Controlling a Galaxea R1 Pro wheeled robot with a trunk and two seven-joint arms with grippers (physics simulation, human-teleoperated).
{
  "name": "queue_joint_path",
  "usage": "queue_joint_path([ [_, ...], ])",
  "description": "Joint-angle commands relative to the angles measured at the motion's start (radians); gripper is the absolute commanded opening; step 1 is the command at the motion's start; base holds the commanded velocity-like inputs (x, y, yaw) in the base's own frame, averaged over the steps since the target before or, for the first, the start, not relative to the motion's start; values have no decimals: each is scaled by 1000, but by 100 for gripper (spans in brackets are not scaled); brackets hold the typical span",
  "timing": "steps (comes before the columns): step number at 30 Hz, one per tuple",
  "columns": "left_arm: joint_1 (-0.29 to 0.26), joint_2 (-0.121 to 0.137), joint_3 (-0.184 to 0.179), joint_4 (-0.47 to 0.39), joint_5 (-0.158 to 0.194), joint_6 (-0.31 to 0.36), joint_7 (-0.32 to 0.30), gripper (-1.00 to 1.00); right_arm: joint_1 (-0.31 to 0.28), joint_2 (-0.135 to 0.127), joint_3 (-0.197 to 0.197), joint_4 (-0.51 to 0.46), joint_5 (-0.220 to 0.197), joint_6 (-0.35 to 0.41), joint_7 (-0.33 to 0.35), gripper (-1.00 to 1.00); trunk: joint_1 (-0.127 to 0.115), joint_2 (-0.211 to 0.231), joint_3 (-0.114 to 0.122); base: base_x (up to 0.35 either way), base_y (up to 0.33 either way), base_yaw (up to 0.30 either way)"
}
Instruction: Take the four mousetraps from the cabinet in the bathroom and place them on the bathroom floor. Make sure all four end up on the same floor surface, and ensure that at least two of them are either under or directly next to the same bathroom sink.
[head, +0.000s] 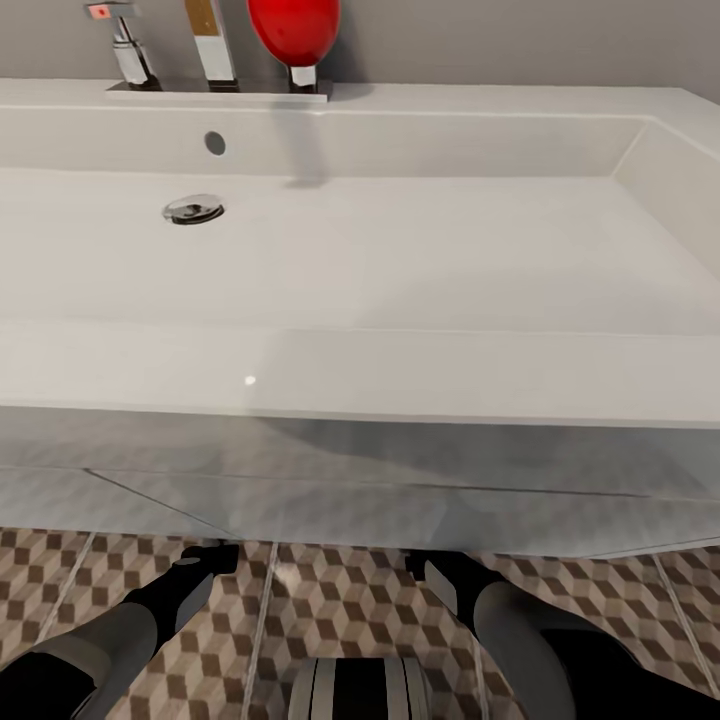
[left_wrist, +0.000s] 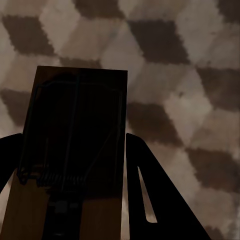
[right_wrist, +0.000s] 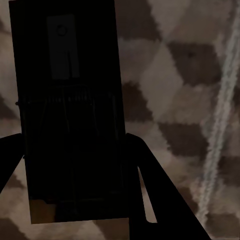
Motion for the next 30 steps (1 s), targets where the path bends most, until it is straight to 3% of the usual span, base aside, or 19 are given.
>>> queue_joint_path([
  [1,0,1,-9,-3,6,5,5,-100,-62,1,-8,-2,5,5,-4,-100,0,0,-2,0,0,0],
  [30,0,1,-9,-3,6,4,5,-100,-62,1,-9,-2,4,-10,-4,-100,0,0,-26,0,0,0],
])
